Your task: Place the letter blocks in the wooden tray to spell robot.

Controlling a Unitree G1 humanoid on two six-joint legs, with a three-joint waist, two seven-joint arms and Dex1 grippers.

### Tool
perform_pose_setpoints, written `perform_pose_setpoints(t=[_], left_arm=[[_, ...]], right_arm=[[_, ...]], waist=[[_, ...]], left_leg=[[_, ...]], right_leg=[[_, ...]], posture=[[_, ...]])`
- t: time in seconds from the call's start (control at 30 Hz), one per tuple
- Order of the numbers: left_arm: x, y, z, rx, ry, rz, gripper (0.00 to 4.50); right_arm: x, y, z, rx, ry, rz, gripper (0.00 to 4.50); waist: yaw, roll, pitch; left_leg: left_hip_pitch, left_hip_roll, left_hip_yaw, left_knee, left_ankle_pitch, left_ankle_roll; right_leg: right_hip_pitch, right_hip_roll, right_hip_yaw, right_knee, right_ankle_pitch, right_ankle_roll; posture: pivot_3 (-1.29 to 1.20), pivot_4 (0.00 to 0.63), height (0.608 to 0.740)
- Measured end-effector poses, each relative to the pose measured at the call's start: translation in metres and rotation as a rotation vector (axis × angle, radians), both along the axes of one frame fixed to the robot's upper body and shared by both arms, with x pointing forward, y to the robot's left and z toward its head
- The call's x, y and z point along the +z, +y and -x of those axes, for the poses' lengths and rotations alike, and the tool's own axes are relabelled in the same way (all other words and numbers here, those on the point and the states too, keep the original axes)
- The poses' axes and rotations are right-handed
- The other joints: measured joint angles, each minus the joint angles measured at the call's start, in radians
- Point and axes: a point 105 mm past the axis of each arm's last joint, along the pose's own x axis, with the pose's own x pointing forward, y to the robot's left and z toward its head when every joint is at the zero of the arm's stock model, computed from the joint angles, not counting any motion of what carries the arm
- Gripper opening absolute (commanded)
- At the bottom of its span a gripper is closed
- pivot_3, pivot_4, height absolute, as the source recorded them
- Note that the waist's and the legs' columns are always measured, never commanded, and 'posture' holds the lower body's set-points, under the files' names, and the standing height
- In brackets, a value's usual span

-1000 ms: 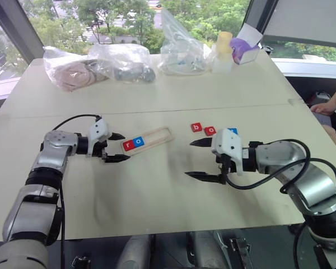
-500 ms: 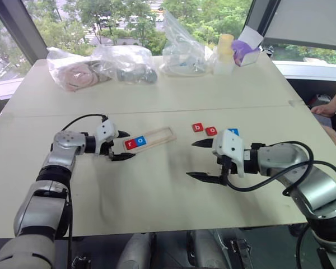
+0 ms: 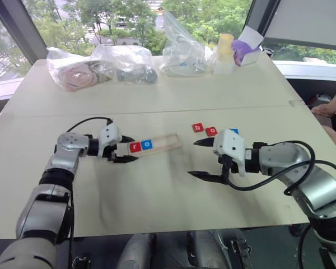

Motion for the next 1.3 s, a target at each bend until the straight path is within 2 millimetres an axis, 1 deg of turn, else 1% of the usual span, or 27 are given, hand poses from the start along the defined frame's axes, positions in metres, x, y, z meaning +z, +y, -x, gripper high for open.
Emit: perform_pose_setpoints(t=[0.13, 0.23, 0.33, 0.43, 0.6, 0.97, 1.03, 1.07, 1.2, 1.27, 1.3], left_arm=[[-0.004, -0.016, 0.022, -0.112, 0.02, 0.0, 3.11], [-0.006, -0.025, 0.036, -0.153, 0.034, 0.006, 3.11], [-0.008, -0.029, 0.044, -0.17, 0.039, -0.001, 3.11], [-0.009, -0.029, 0.051, -0.168, 0.036, -0.012, 3.11], [-0.01, -0.03, 0.058, -0.156, 0.028, -0.018, 3.11], [-0.011, -0.033, 0.061, -0.125, -0.01, -0.036, 3.11], [-0.011, -0.033, 0.063, -0.119, -0.009, -0.038, 4.15], [-0.011, -0.033, 0.062, -0.111, -0.007, -0.039, 4.46], [-0.012, -0.032, 0.064, -0.103, -0.002, -0.041, 4.46], [-0.012, -0.03, 0.065, -0.096, -0.003, -0.041, 4.46], [-0.011, -0.028, 0.064, -0.089, -0.008, -0.045, 4.46]], right_arm=[[0.0, 0.0, 0.0, 0.002, -0.001, 0.003, 4.5], [0.0, -0.001, 0.0, 0.004, 0.0, 0.004, 4.5], [0.0, -0.001, 0.0, 0.006, 0.001, 0.005, 4.5], [0.0, 0.0, 0.0, 0.008, 0.0, 0.005, 4.5], [0.0, -0.001, 0.0, 0.014, -0.003, 0.007, 4.5], [0.003, -0.002, -0.004, 0.013, -0.029, 0.021, 4.5], [0.003, -0.002, -0.005, 0.015, -0.032, 0.023, 4.5], [0.002, -0.002, -0.006, 0.012, -0.031, 0.024, 4.5], [0.002, -0.002, -0.012, -0.006, -0.042, 0.021, 4.5], [0.001, 0.0, -0.02, -0.039, -0.056, 0.009, 4.5], [0.001, 0.002, -0.028, -0.076, -0.065, -0.011, 4.5]], waist=[[-0.001, 0.0, 0.0], [-0.001, 0.0, 0.0], [0.0, 0.0, 0.0], [-0.001, 0.0, 0.0], [-0.001, 0.0, 0.0], [0.0, 0.0, 0.0], [0.0, 0.001, 0.0], [0.0, 0.001, 0.0], [-0.002, 0.001, -0.001], [-0.002, 0.001, -0.001], [-0.004, 0.0, -0.001]], left_leg=[[0.0, 0.0, 0.0, 0.0, 0.0, 0.0], [0.0, 0.0, 0.0, 0.0, 0.0, 0.0], [0.0, 0.0, 0.0, 0.0, 0.0, 0.0], [0.0, 0.0, 0.0, 0.0, 0.0, 0.0], [0.0, 0.0, 0.0, -0.001, 0.0, 0.0], [0.0, 0.0, 0.001, 0.0, 0.0, 0.0], [0.001, 0.0, 0.001, -0.001, 0.0, 0.0], [0.001, 0.0, 0.001, 0.0, 0.0, 0.0], [0.001, 0.0, 0.001, -0.001, 0.0, 0.0], [0.001, 0.001, 0.001, -0.001, 0.0, 0.0], [0.002, 0.001, 0.001, -0.001, 0.0, 0.0]], right_leg=[[0.0, 0.0, 0.001, 0.0, 0.0, 0.0], [0.0, 0.0, 0.001, 0.0, 0.0, 0.0], [0.0, 0.0, 0.001, 0.0, 0.0, 0.0], [0.0, 0.0, 0.001, 0.0, 0.0, 0.0], [0.0, 0.0, 0.001, 0.0, 0.0, 0.0], [0.0, 0.0, 0.001, 0.0, 0.0, 0.0], [0.0, 0.0, 0.002, 0.0, 0.0, 0.0], [0.0, 0.0, 0.002, 0.0, 0.0, 0.0], [0.0, 0.0, 0.002, 0.0, 0.0, 0.0], [0.0, 0.0, 0.002, 0.0, 0.0, 0.0], [0.0, 0.0, 0.002, 0.0, 0.0, -0.001]], posture=[[0.0, 0.15, 0.74], [0.0, 0.15, 0.74], [0.0, 0.15, 0.74], [0.0, 0.15, 0.74], [0.0, 0.15, 0.74], [0.0, 0.15, 0.74], [0.0, 0.15, 0.74], [0.0, 0.15, 0.74], [0.0, 0.15, 0.74], [0.0, 0.15, 0.74], [0.0, 0.15, 0.74]])
